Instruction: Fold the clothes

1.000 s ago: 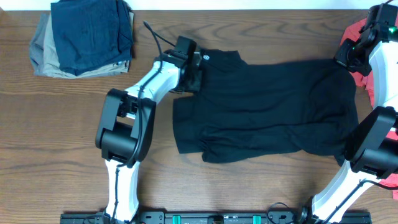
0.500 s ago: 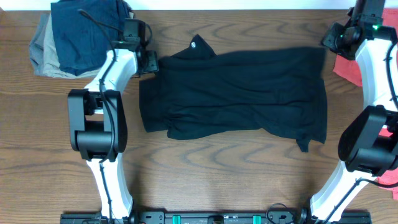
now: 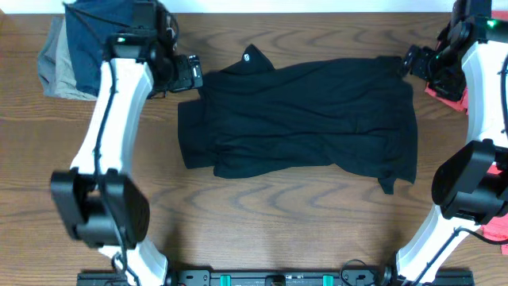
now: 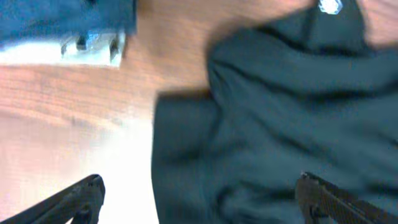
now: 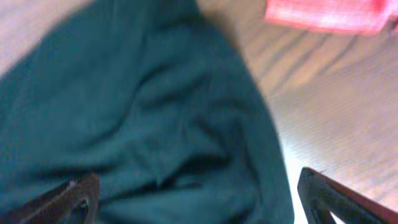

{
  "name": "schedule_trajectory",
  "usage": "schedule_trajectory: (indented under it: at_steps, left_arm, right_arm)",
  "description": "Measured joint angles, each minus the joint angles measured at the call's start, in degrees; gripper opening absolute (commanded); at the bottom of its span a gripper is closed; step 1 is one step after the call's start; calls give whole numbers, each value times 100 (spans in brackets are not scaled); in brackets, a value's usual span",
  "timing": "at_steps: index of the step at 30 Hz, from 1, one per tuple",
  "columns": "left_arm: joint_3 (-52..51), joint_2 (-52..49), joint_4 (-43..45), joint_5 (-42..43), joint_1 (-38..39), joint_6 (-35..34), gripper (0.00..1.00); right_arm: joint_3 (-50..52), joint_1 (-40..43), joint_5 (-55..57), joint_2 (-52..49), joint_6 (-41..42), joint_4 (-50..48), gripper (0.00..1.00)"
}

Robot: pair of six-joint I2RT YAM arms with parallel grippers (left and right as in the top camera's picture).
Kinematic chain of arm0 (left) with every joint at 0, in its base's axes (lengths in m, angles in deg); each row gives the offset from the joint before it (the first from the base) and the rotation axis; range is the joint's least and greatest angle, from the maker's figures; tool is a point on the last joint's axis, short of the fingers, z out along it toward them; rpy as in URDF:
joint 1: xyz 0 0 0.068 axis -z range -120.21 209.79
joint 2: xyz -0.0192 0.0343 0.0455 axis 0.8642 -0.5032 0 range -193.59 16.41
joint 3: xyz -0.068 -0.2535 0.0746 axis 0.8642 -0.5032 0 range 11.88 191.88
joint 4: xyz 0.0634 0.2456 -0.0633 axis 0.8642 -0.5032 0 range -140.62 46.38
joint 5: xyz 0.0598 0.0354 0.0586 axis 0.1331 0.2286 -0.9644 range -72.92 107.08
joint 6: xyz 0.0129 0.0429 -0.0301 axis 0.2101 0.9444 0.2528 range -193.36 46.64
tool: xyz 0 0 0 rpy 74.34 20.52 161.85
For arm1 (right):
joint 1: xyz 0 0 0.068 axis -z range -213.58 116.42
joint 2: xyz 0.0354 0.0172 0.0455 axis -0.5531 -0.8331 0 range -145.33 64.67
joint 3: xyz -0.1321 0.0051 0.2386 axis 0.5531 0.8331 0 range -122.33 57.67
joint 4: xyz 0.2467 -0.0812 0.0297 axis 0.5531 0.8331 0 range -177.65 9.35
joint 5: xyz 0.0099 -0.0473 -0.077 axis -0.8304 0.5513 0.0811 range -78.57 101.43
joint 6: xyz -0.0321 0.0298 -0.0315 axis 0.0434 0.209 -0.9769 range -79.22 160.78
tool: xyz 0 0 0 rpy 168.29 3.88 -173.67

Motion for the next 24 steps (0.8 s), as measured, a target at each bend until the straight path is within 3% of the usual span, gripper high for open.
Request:
schedule_trajectory:
  at_steps: [6, 14, 19, 24]
  left_arm:
    - [24, 243, -1209, 319, 0, -2, 98]
    - [0, 841, -2092, 433, 0, -2, 98]
    - [-254, 1694, -2400, 433, 15, -2, 98]
    - [-973, 2033, -2159, 531, 304, -4, 98]
  right_arm:
    - [-2, 0, -286, 4, -87, 776, 97]
    - [0, -2, -157, 555, -109, 1821, 99]
    - [146, -81, 0, 1408, -109, 1908, 99]
    - [1064, -369, 35, 2247, -57, 1432, 99]
